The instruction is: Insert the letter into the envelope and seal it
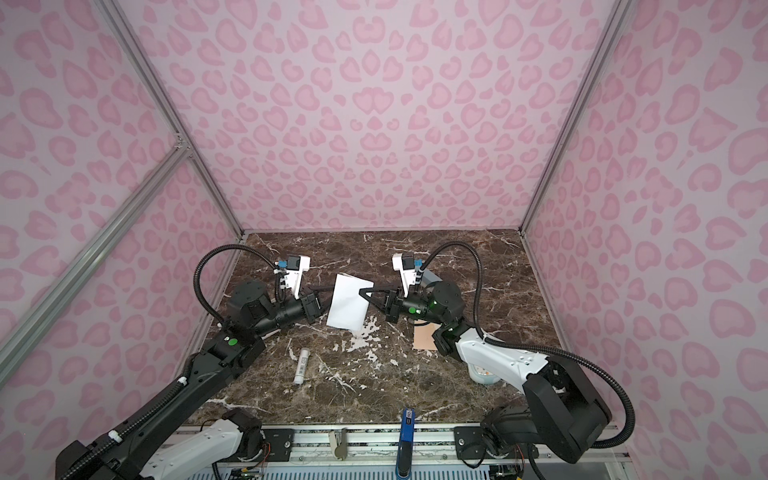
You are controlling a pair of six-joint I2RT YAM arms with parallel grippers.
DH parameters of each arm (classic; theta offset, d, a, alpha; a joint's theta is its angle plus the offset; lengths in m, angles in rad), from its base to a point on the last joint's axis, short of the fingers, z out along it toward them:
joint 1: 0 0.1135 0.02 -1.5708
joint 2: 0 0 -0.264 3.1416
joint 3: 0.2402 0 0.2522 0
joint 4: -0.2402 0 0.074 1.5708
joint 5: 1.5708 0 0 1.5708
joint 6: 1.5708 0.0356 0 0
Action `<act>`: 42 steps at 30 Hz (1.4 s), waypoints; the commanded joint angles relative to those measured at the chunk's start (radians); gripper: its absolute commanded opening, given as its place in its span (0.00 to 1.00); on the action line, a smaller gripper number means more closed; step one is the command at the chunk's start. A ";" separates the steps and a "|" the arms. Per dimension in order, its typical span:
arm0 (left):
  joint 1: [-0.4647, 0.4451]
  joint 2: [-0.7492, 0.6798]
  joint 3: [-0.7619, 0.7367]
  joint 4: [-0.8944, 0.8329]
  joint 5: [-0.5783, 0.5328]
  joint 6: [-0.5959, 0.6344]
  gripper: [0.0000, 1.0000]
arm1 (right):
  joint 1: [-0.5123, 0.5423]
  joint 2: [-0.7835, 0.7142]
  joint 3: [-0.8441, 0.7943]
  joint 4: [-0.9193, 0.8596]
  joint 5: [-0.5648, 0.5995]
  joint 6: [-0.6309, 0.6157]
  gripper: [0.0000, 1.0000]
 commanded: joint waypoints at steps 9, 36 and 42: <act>0.001 -0.014 -0.001 0.005 -0.028 0.022 0.08 | 0.001 -0.005 -0.003 0.008 -0.003 -0.027 0.04; 0.036 -0.201 0.063 -0.369 -0.228 0.250 0.66 | -0.010 -0.075 0.061 -0.318 0.015 -0.277 0.00; 0.035 -0.283 0.068 -0.477 -0.256 0.355 0.83 | 0.004 -0.128 0.178 -0.808 0.116 -0.669 0.00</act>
